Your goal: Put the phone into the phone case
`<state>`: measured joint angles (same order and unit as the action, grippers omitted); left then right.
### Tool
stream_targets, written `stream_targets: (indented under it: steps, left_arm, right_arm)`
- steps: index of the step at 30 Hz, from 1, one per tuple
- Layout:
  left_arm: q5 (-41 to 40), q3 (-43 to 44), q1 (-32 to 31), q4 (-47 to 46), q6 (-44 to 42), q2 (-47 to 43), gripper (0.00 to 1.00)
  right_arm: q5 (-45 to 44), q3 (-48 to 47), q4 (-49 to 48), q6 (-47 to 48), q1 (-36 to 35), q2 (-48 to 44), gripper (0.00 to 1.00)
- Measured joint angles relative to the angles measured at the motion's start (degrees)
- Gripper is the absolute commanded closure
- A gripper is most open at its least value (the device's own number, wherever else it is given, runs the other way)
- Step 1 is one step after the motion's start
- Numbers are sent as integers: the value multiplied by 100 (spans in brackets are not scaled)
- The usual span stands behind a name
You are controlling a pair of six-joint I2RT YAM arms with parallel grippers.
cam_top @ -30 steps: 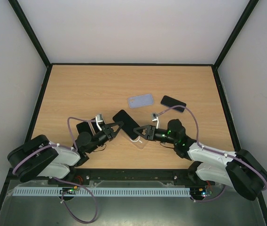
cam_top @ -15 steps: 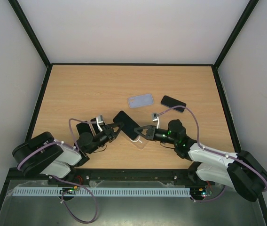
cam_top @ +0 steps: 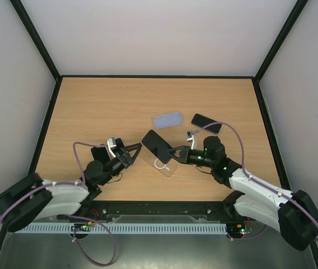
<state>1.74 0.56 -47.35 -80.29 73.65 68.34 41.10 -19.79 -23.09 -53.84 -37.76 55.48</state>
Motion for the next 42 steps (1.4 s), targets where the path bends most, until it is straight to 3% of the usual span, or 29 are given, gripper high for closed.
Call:
stream_targets:
  steps: [9, 16, 27, 42]
  left_arm:
    - [-481, 850, -4, 3698, -1128, -2002, 19]
    - [-229, 1952, 144, 5668, -2094, -1464, 16]
    - [970, 3115, 649, 6933, -3062, 260, 16]
    - [1792, 3709, 1014, 7219, -3539, 1910, 22]
  right_arm:
    - [407, -118, 1276, 243, 577, 35, 98]
    - [673, -308, 1836, 210, 629, 592, 98]
    - [767, -380, 1878, -297, 673, 1126, 98]
    - [896, -251, 1329, -852, 699, 1596, 98]
